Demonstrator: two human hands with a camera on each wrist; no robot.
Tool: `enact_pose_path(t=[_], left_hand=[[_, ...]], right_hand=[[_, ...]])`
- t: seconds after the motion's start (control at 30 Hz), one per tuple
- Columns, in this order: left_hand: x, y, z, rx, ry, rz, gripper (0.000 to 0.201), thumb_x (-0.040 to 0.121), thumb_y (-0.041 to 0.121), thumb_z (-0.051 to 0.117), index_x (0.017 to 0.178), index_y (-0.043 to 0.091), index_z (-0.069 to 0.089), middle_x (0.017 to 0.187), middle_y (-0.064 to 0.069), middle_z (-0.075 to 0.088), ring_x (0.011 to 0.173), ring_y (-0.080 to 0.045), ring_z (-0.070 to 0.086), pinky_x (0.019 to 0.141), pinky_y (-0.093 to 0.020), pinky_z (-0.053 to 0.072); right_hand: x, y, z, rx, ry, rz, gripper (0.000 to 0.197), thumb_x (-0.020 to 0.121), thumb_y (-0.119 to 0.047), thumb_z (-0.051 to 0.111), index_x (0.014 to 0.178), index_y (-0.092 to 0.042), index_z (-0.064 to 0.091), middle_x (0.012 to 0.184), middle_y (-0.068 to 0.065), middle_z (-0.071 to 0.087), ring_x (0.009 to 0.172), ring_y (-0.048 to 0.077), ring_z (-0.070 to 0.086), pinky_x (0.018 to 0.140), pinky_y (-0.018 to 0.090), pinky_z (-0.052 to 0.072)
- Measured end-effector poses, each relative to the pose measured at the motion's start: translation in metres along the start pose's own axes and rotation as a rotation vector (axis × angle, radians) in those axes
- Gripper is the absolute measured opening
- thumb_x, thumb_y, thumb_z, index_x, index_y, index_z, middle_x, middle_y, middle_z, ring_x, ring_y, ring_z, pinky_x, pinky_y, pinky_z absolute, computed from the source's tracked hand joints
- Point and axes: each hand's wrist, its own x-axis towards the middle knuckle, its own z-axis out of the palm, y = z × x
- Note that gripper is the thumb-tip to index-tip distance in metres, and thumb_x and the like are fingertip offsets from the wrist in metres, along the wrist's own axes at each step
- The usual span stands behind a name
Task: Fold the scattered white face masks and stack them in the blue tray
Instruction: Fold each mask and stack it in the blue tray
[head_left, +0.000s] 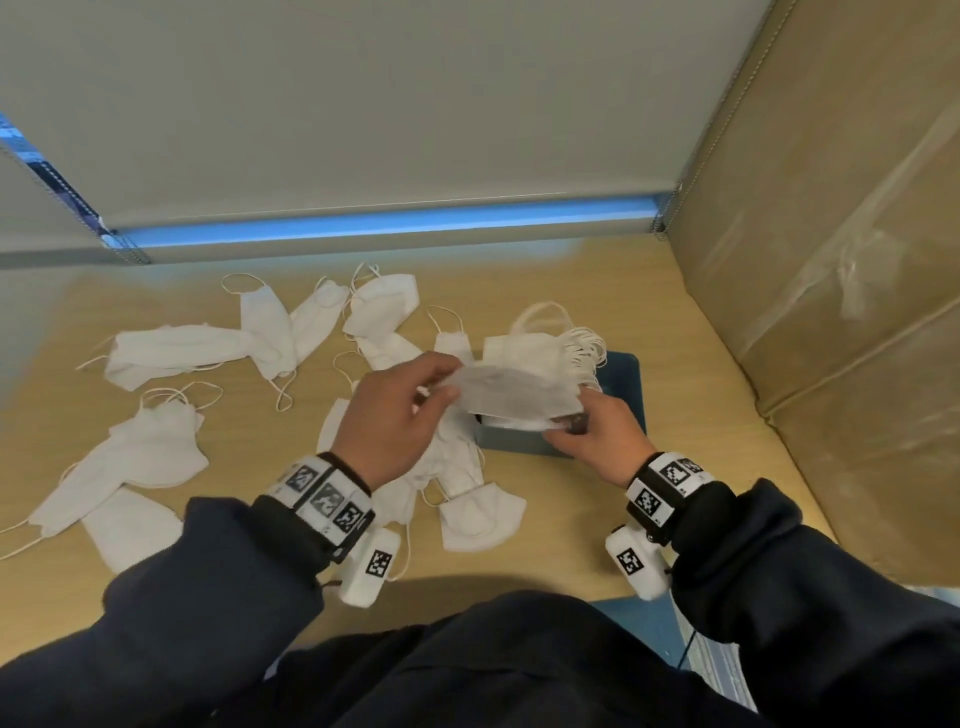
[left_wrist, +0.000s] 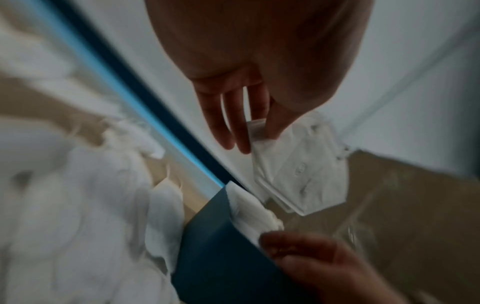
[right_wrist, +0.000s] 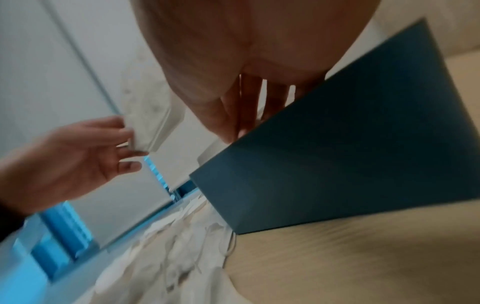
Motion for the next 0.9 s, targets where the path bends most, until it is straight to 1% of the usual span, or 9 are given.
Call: enact_pose_path(t=[0.07,0.13,0.2,0.33,0.43,0.5,0.63,0.77,0.9], left_hand=[[0.004,-0.001,0.013,0.125,-0.058,0.172,0.018,0.099,0.021,0.061,0.115,0.019,0.068,0.104,0.007,0.074,0.088,-0.013,0.068,0.076,-0.031,0.057],[0.006,-0.006,0.027,0.228,-0.094,0.259,0.02,0.099,0.019,0.061,0.117,0.019,0.068,0.101,0.002,0.074,0.088,-0.019,0.068,0.073,-0.035,0.056],[0.009,-0.011,0.037,0.286,-0.114,0.292,0.022,0.099,0.021,0.057,0.118,0.018,0.068,0.098,-0.001,0.074,0.086,-0.022,0.068,0.069,-0.034,0.055],[0.014,-0.017,0.04,0.36,-0.178,0.318,0.034,0.098,0.026,0.044,0.117,0.014,0.069,0.097,-0.003,0.074,0.082,-0.026,0.069,0.064,-0.032,0.054],[0.018,-0.02,0.039,0.379,-0.205,0.316,0.036,0.098,0.027,0.043,0.119,0.012,0.067,0.097,-0.006,0.073,0.083,-0.029,0.069,0.065,-0.038,0.057],[0.019,-0.016,0.038,0.382,-0.2,0.31,0.036,0.096,0.03,0.046,0.121,0.013,0.066,0.1,-0.005,0.074,0.086,-0.028,0.07,0.066,-0.04,0.058],[0.023,-0.006,0.043,0.401,-0.161,0.295,0.034,0.09,0.024,0.058,0.123,0.017,0.065,0.101,-0.003,0.075,0.082,-0.027,0.071,0.062,-0.038,0.058],[0.028,-0.004,0.045,0.462,-0.098,0.328,0.032,0.088,0.018,0.06,0.119,0.019,0.066,0.088,-0.002,0.072,0.074,-0.026,0.068,0.053,-0.037,0.055],[0.024,-0.005,0.048,0.528,-0.118,0.414,0.036,0.082,0.011,0.071,0.117,0.021,0.069,0.08,0.002,0.069,0.069,-0.023,0.065,0.047,-0.033,0.05]], right_hand=[[0.002,0.002,-0.007,0.091,-0.062,-0.013,0.043,0.078,-0.01,0.084,0.107,-0.037,0.067,0.104,-0.015,0.07,0.094,-0.001,0.065,0.085,0.017,0.051],[0.002,0.005,-0.013,0.14,-0.13,-0.055,0.053,0.075,-0.008,0.087,0.114,-0.036,0.064,0.112,-0.017,0.068,0.099,-0.009,0.063,0.091,0.014,0.048],[-0.001,0.009,-0.016,0.108,-0.127,-0.078,0.049,0.073,-0.008,0.088,0.11,-0.033,0.066,0.11,-0.015,0.069,0.099,-0.013,0.062,0.089,0.014,0.048],[-0.011,0.017,-0.026,-0.036,-0.081,-0.141,0.025,0.081,-0.02,0.082,0.09,-0.04,0.07,0.091,-0.014,0.071,0.086,-0.003,0.066,0.073,0.017,0.048],[-0.016,0.022,-0.036,-0.152,-0.105,-0.171,0.022,0.085,-0.029,0.08,0.106,-0.031,0.073,0.1,-0.021,0.067,0.092,-0.006,0.062,0.078,0.014,0.046],[-0.017,0.028,-0.039,-0.176,-0.118,-0.157,0.023,0.086,-0.032,0.078,0.108,-0.033,0.072,0.096,-0.025,0.062,0.087,-0.009,0.059,0.076,0.013,0.042],[-0.011,0.029,-0.039,-0.044,-0.024,-0.063,0.02,0.08,-0.033,0.081,0.1,-0.031,0.077,0.091,-0.01,0.067,0.082,0.01,0.063,0.074,0.032,0.052],[-0.004,0.023,-0.043,-0.027,0.057,0.002,0.015,0.075,-0.027,0.088,0.079,-0.021,0.075,0.083,-0.004,0.065,0.078,0.017,0.062,0.071,0.035,0.05],[-0.005,0.019,-0.044,-0.098,0.012,0.038,0.026,0.075,-0.029,0.088,0.067,-0.036,0.065,0.067,-0.013,0.062,0.06,0.0,0.053,0.058,0.015,0.038]])
